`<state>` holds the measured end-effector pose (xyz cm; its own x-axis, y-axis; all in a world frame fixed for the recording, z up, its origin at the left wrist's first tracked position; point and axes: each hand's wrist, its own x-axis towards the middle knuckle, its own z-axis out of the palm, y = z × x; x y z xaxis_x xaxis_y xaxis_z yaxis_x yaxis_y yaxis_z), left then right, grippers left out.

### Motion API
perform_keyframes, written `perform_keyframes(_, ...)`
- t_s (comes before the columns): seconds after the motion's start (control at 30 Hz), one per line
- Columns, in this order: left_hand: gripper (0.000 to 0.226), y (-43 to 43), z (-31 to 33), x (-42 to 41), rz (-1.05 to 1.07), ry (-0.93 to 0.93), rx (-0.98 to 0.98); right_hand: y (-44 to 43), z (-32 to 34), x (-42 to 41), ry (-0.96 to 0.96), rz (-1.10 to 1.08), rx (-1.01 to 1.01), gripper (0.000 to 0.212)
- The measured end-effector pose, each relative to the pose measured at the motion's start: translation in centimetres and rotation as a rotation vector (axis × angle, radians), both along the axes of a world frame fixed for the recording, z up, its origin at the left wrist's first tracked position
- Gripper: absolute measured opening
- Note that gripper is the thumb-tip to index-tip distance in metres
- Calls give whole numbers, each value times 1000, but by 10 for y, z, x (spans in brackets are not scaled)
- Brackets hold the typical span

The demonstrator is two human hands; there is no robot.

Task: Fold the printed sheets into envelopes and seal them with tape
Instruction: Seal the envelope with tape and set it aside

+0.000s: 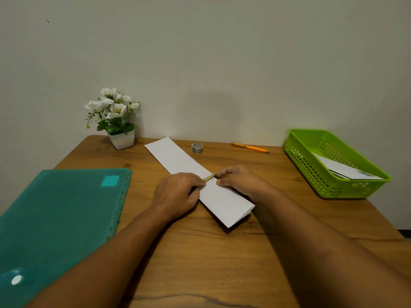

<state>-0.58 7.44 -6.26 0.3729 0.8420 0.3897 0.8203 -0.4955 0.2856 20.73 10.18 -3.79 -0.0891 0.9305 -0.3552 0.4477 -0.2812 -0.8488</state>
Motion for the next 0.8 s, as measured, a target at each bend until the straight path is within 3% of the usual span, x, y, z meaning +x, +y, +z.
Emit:
perform_keyframes(0.5,35,4,-3,2,-43,40,-38,5,-6,-1,112,-64,3,20)
perform_keyframes(0.8,38,7,-5,1,-13,27,-38,-24,-11,26,271,-25,-118,57)
